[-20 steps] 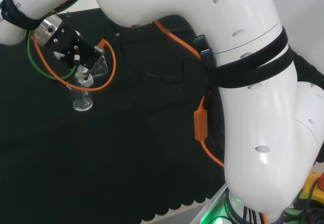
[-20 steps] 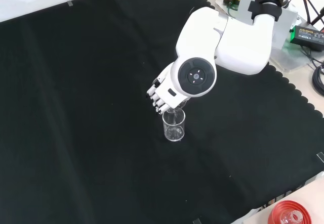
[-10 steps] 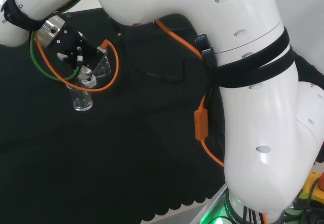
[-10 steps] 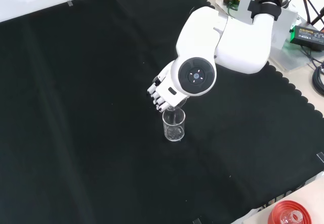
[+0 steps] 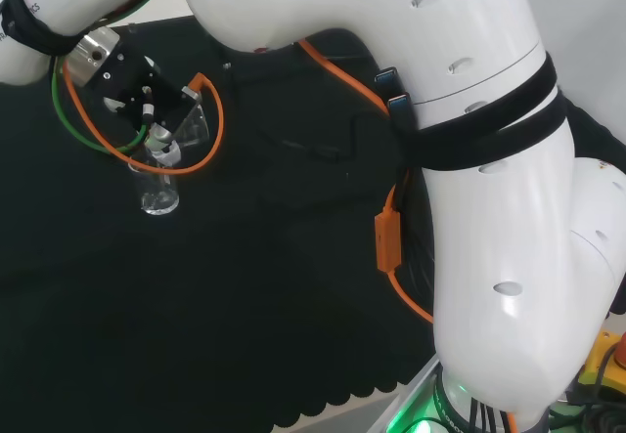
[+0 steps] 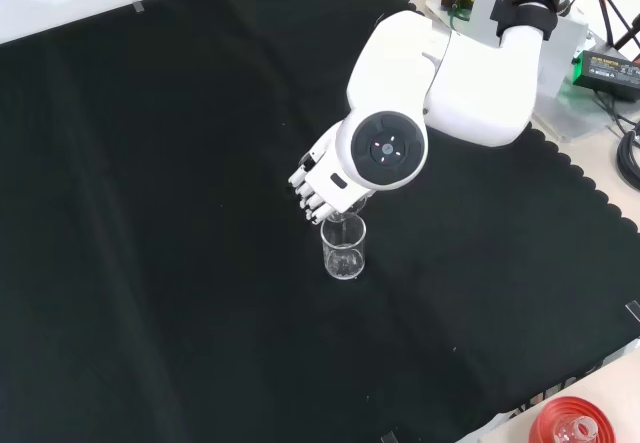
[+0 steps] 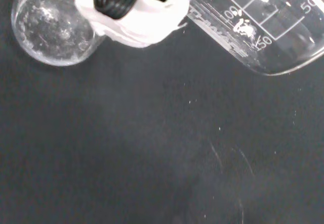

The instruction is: Pour the water from the handheld beaker into the one on the table.

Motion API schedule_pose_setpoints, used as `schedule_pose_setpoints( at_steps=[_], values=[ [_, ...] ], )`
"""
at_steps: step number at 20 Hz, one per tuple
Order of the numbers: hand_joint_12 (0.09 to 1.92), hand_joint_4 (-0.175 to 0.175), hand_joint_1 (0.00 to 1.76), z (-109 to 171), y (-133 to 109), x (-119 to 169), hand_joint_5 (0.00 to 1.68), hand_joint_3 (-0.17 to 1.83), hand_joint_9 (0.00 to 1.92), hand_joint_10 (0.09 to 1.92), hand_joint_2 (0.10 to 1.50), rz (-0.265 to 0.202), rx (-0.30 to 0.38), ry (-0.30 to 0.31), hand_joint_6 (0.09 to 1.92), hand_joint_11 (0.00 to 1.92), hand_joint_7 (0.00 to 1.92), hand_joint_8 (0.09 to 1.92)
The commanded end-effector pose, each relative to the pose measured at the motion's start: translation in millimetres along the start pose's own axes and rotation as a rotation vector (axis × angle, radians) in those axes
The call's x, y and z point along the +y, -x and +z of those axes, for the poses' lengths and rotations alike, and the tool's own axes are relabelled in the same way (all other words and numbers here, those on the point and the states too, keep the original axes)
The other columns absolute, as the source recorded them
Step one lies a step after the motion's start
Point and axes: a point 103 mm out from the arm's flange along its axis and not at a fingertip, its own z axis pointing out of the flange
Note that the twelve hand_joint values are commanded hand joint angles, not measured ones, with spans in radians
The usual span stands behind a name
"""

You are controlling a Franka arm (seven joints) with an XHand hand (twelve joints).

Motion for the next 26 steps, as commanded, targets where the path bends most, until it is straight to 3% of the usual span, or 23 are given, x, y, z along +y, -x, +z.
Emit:
schedule_pose_setpoints(
  at_steps=[1, 26],
  values=[
    [0.88, -0.128, 1.41, 3.6, 2.6, -1.4, 1.08, -0.17, 1.32, 0.69, 1.07, -0.003, 0.0, -0.002, 0.82, 0.84, 1.26, 0.56],
    [0.88, -0.128, 1.41, 2.8, 4.8, -0.3, 1.08, -0.17, 1.32, 0.69, 1.07, 0.0, 0.007, -0.001, 0.82, 0.84, 1.26, 0.55]
  ],
)
